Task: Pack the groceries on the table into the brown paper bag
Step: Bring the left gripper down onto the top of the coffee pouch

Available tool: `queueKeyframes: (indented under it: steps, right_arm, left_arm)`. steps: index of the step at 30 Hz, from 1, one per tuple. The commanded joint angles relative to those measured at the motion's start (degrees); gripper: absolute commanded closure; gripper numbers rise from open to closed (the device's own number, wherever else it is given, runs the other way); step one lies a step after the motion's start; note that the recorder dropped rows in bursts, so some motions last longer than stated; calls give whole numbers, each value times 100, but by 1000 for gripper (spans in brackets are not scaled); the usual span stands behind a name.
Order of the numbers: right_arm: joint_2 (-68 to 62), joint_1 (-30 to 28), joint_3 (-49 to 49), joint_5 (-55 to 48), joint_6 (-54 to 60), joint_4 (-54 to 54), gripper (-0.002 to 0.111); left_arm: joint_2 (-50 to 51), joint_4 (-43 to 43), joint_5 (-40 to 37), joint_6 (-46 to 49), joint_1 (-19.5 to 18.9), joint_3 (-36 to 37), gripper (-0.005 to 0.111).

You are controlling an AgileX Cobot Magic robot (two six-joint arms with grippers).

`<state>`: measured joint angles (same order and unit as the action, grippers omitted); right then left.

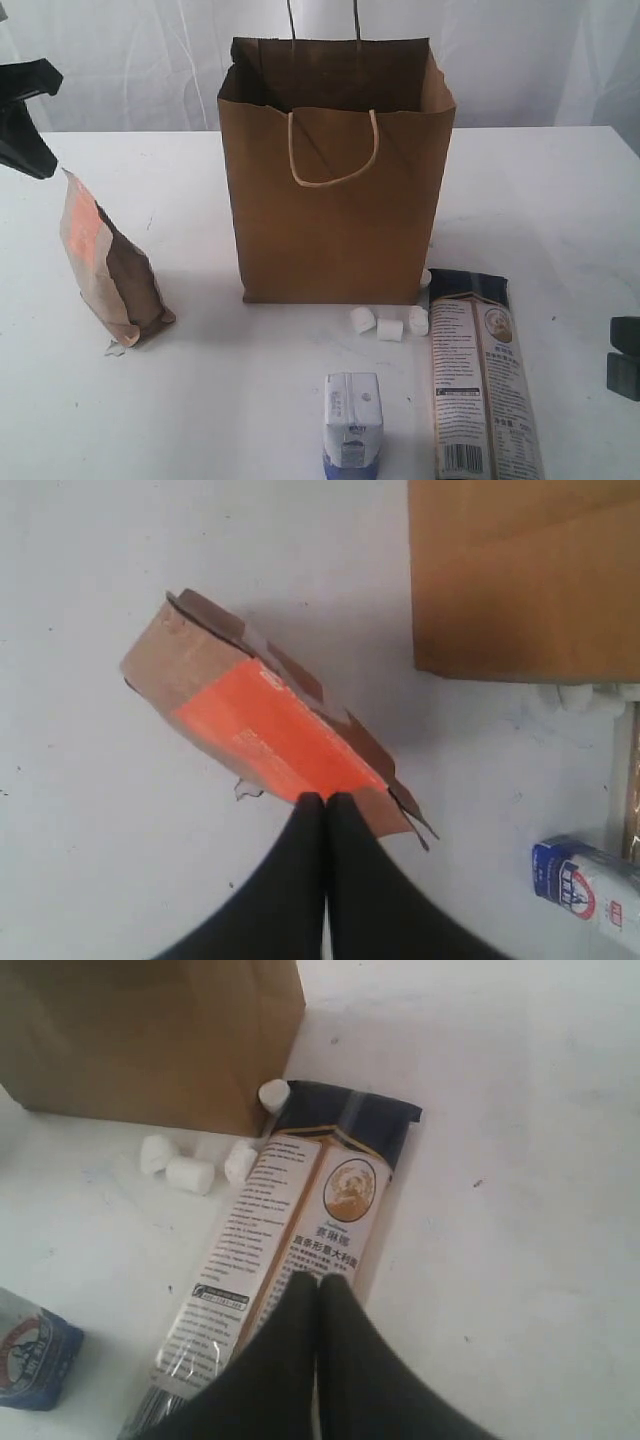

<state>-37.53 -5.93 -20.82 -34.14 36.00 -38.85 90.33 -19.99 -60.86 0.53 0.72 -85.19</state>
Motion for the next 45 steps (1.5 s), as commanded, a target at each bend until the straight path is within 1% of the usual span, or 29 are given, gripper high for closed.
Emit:
queueKeyframes:
  steps: [1, 3, 5, 8, 10, 12, 13, 16, 18, 20, 22, 24, 26, 28, 30, 35, 38, 41, 45]
  right_arm:
    - [26, 18, 22, -24, -31, -31, 108]
    - [26, 18, 22, -24, -31, -31, 108]
    - [26, 18, 22, -24, -31, -31, 108]
    - [26, 18, 22, -35, -31, -31, 108]
    - [26, 18, 22, -36, -31, -20, 108]
    - [26, 18, 22, -36, -31, -20, 108]
    - [26, 18, 22, -36, -31, -20, 108]
    - [26, 18, 22, -36, -31, -20, 108]
    - [26, 18, 22, -46, -31, -20, 108]
    - [26, 18, 22, -47, -31, -10, 108]
    - [26, 18, 22, -47, -31, -10, 108]
    - [26, 18, 22, -47, -31, -10, 108]
    - [26, 18, 22, -47, -31, -10, 108]
    - [26, 18, 22, -47, -31, -10, 108]
    - [26, 18, 22, -47, -31, -10, 108]
    - [26, 18, 22, -80, -31, -20, 108]
    - [26, 18, 22, -143, -31, -20, 108]
    - [26, 18, 22, -186, -31, -32, 108]
    - [26, 18, 22, -186, -31, -32, 108]
  left_arm:
    - [-3, -60, -119, 343, 10, -7, 95]
    - [-3, -60, -81, 569, 10, -7, 82]
    - [-3, -142, -53, 547, 10, -7, 67]
    - [-3, -635, 211, 533, 10, -7, 37]
    - [9, -856, 428, 533, 10, -7, 22]
    - [9, -935, 588, 483, 10, -7, 14]
    - [9, -936, 661, 333, 10, -7, 12]
    - [95, -847, 753, 118, 10, -7, 11]
    - [179, -632, 661, 4, 10, -7, 11]
    - [269, -266, 473, -406, 10, -7, 11]
    - [358, 312, 339, -1010, 41, -7, 11]
    - [445, 797, 254, -1238, 136, -7, 11]
    - [543, 857, 222, -1252, 251, -7, 11]
    - [642, 733, 362, -1277, 402, -7, 11]
    - [720, 626, 606, -1329, 549, -7, 11]
    - [906, 729, 1057, -1534, 896, -7, 12]
    - [1029, 1167, 974, -1563, 992, -7, 13]
    - [1097, 1730, 741, -1914, 1038, -7, 13]
    - [1225, 1806, 779, -2176, 1038, -7, 13]
